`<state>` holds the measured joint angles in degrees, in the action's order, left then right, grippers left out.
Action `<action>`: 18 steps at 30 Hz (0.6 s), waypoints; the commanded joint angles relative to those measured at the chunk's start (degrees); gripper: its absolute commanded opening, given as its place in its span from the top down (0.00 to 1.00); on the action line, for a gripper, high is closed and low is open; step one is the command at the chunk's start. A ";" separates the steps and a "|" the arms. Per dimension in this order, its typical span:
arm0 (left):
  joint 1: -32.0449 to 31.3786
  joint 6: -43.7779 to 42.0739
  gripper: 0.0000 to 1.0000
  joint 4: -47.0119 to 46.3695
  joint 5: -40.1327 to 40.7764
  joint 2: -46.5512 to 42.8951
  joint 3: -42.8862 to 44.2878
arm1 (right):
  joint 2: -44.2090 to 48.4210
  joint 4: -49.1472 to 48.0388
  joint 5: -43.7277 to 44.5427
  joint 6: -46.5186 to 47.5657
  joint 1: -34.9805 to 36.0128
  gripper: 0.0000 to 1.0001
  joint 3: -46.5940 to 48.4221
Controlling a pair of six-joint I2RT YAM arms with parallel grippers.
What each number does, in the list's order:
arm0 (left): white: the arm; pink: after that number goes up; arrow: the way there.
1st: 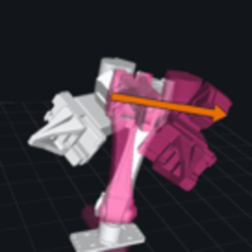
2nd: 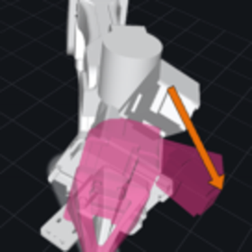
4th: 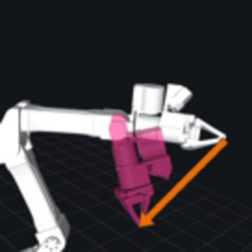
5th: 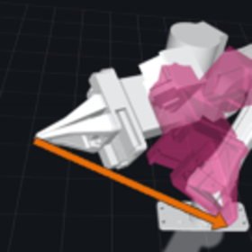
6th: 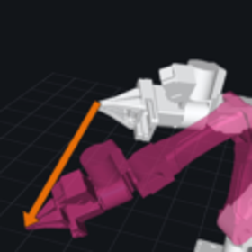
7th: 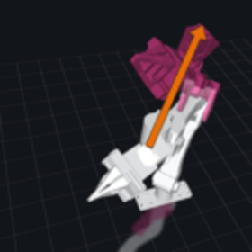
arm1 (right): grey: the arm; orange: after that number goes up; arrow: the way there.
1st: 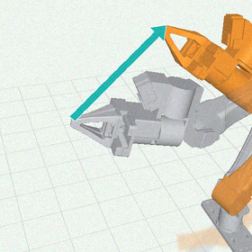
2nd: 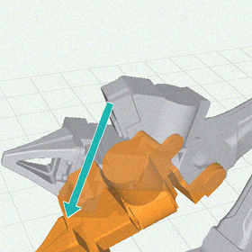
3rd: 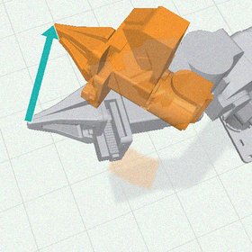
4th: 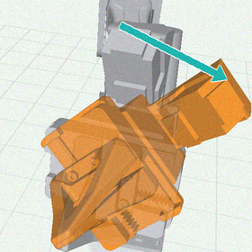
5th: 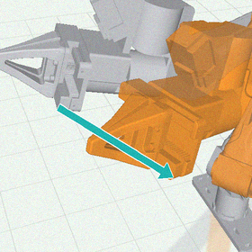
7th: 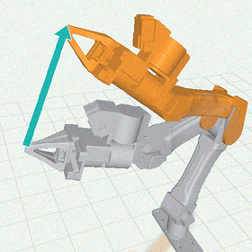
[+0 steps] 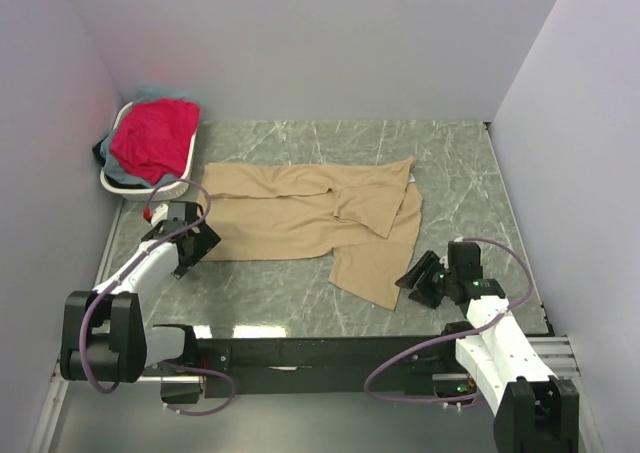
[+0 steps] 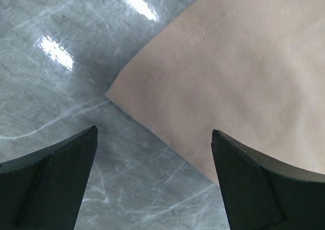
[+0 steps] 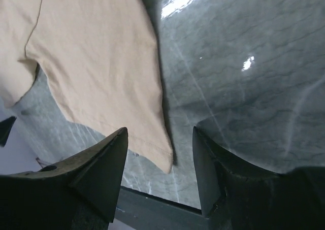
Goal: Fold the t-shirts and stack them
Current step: Fold the tshirt
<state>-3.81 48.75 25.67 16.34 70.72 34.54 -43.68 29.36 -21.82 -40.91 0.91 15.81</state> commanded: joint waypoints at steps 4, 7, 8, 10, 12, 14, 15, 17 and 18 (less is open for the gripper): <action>2.67 -0.68 0.01 -3.44 -3.69 -1.63 -1.85 | 2.72 -0.19 -2.34 -2.07 2.17 0.39 -2.45; 3.72 -1.11 0.00 -5.27 -4.72 -2.43 -2.81 | 3.34 0.34 -2.00 -2.16 2.52 0.39 -2.54; 3.73 -1.03 0.00 -5.45 -4.91 -2.25 -2.82 | 3.08 0.34 -2.08 -2.16 2.69 0.39 -2.54; 5.31 -0.85 0.01 -6.86 -4.91 -1.29 -3.08 | 2.46 -0.36 -2.34 -2.42 3.05 0.39 -2.89; 5.83 -0.85 0.01 -7.30 -4.47 0.03 -3.08 | 2.11 -1.06 -2.08 -2.86 3.49 0.40 -3.24; 6.27 -0.94 0.01 -8.27 -5.09 0.73 -2.99 | 1.76 -1.67 -1.91 -3.04 3.75 0.41 -3.68; 6.54 -0.77 0.01 -8.53 -5.09 1.00 -2.99 | 1.41 -1.94 -1.73 -3.30 4.01 0.41 -3.77; 6.54 -0.94 0.02 -9.32 -4.91 1.18 -2.82 | 0.97 -2.90 -1.91 -4.00 4.37 0.42 -4.30; 6.71 -1.11 0.03 -9.50 -4.74 1.09 -2.47 | 0.53 -3.43 -1.91 -4.35 4.45 0.42 -4.73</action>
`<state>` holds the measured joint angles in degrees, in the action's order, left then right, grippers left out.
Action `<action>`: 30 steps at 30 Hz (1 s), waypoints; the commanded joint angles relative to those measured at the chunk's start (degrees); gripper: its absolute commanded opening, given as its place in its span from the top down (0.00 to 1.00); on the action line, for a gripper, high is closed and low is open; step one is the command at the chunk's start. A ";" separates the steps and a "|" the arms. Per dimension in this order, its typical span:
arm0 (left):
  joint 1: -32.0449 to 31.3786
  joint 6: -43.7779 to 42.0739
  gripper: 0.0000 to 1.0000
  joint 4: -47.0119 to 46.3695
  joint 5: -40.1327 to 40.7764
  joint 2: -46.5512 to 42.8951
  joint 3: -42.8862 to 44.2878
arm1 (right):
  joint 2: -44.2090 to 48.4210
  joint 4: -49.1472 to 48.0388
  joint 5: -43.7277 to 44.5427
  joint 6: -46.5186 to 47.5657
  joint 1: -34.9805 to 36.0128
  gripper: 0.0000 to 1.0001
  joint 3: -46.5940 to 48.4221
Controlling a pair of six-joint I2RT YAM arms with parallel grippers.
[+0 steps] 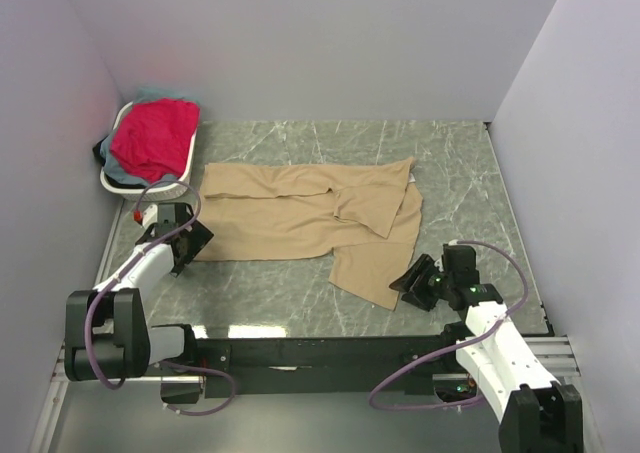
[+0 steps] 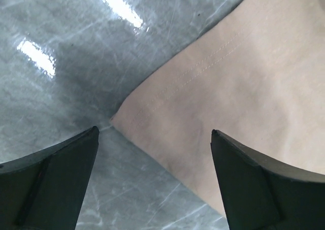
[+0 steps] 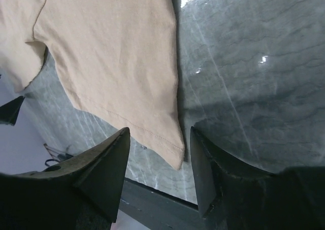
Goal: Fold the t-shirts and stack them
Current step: Fold the tshirt
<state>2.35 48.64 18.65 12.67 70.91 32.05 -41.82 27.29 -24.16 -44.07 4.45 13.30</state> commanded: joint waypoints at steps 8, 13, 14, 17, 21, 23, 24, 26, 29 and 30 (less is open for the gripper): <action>0.90 -1.53 0.20 -3.01 -0.45 1.94 1.17 | -5.63 -6.71 1.05 -4.87 6.87 0.47 -2.84; 1.08 -1.71 0.34 -3.89 -0.62 2.47 0.91 | -7.48 -8.48 2.54 -6.90 10.05 0.59 -2.84; 0.99 -1.88 0.36 -4.06 -0.63 2.65 0.91 | -7.57 -8.74 2.72 -7.08 10.23 0.59 -2.75; 1.08 -2.06 0.49 -4.50 -0.71 3.00 0.82 | -7.57 -8.48 3.59 -6.99 10.32 0.71 -2.66; 1.17 -2.32 0.65 -4.59 -0.89 3.18 0.99 | -6.61 -7.60 4.04 -6.38 10.49 0.91 -1.53; 1.08 -2.41 0.82 -4.33 -0.89 3.09 1.34 | -4.69 -6.29 4.56 -6.02 10.49 0.96 -0.65; 1.08 -2.50 0.89 -4.24 -0.98 3.09 1.52 | -3.80 -6.02 4.82 -5.76 10.49 1.00 0.31; 1.08 -2.59 0.98 -3.63 -1.41 2.91 2.13 | -0.65 -5.67 4.65 -5.32 10.41 1.00 1.89; 1.17 -2.76 0.99 -2.57 -1.59 2.04 3.01 | 2.00 -3.13 6.14 -4.53 10.49 1.00 5.23; 1.08 -2.76 0.99 -2.40 -1.85 1.60 3.02 | 2.44 -2.07 7.54 -4.18 10.49 1.00 6.20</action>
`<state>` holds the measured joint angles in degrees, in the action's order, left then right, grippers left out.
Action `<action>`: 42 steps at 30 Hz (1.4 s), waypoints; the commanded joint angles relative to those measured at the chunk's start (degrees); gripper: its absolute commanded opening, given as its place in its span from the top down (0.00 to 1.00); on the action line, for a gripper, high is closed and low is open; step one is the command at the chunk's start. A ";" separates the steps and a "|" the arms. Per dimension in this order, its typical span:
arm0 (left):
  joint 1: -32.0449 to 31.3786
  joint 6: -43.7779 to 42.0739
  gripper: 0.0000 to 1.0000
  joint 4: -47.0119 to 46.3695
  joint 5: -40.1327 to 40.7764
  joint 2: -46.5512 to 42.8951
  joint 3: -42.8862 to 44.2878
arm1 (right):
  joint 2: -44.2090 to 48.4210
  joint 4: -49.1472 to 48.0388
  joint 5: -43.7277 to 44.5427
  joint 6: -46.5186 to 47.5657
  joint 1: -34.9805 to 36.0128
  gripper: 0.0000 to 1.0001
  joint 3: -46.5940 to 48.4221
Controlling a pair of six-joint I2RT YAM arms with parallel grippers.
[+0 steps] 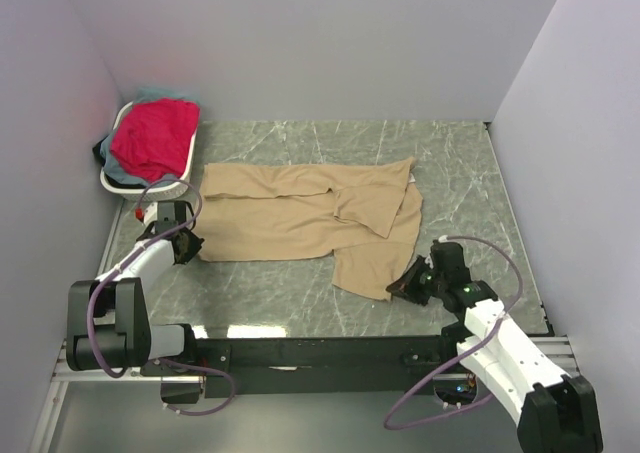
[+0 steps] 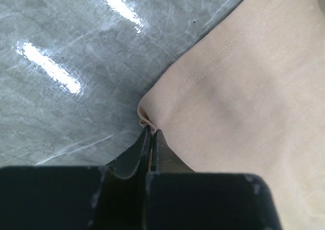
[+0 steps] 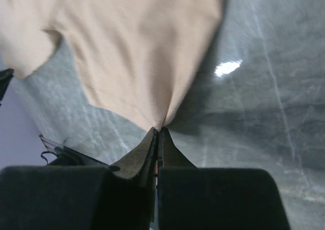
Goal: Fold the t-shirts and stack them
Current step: Fold the tshirt
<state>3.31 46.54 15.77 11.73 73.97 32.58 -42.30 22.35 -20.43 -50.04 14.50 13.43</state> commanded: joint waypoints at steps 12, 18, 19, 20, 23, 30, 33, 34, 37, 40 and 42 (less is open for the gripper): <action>0.12 -0.23 0.99 7.60 -4.08 -9.64 1.35 | 6.70 12.45 9.08 3.11 0.35 1.00 13.46; 0.12 -0.40 0.99 8.66 -2.94 -9.20 2.75 | 7.24 14.65 13.81 4.07 0.35 1.00 17.94; 0.12 -0.31 0.99 9.10 -2.76 -8.94 3.10 | 7.06 14.83 14.53 4.68 0.35 1.00 18.64; 0.20 -0.40 0.99 9.02 -3.02 -8.85 3.28 | 6.54 14.92 15.23 4.95 0.26 1.00 19.69; 0.12 -0.40 0.99 9.63 -1.98 -8.41 3.98 | 5.04 14.30 17.08 6.27 -0.09 1.00 21.72; 0.12 -0.75 0.99 9.54 -1.71 -4.90 7.14 | -1.10 10.09 16.47 10.31 -2.46 1.00 25.68; 0.20 -0.75 0.99 9.54 -1.62 -2.44 9.34 | -4.36 8.25 14.98 11.63 -3.34 1.00 26.73; 0.12 -0.84 0.99 9.37 -1.71 -1.82 10.30 | -5.58 7.89 14.72 11.81 -3.60 1.00 27.26; 0.12 -0.93 0.99 8.75 -1.88 0.46 11.97 | -8.48 7.10 13.92 13.04 -4.57 1.00 28.75; 0.12 -0.93 0.99 8.40 -1.79 3.01 13.56 | -11.03 5.78 12.78 13.91 -5.53 1.00 29.72; 0.12 -1.28 0.99 8.40 -1.62 4.76 14.44 | -12.36 4.99 12.08 14.44 -6.15 1.00 30.42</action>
<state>3.31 46.17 25.08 8.93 76.47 43.57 -52.53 31.75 -7.09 -38.11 9.72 39.97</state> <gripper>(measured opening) 0.023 0.010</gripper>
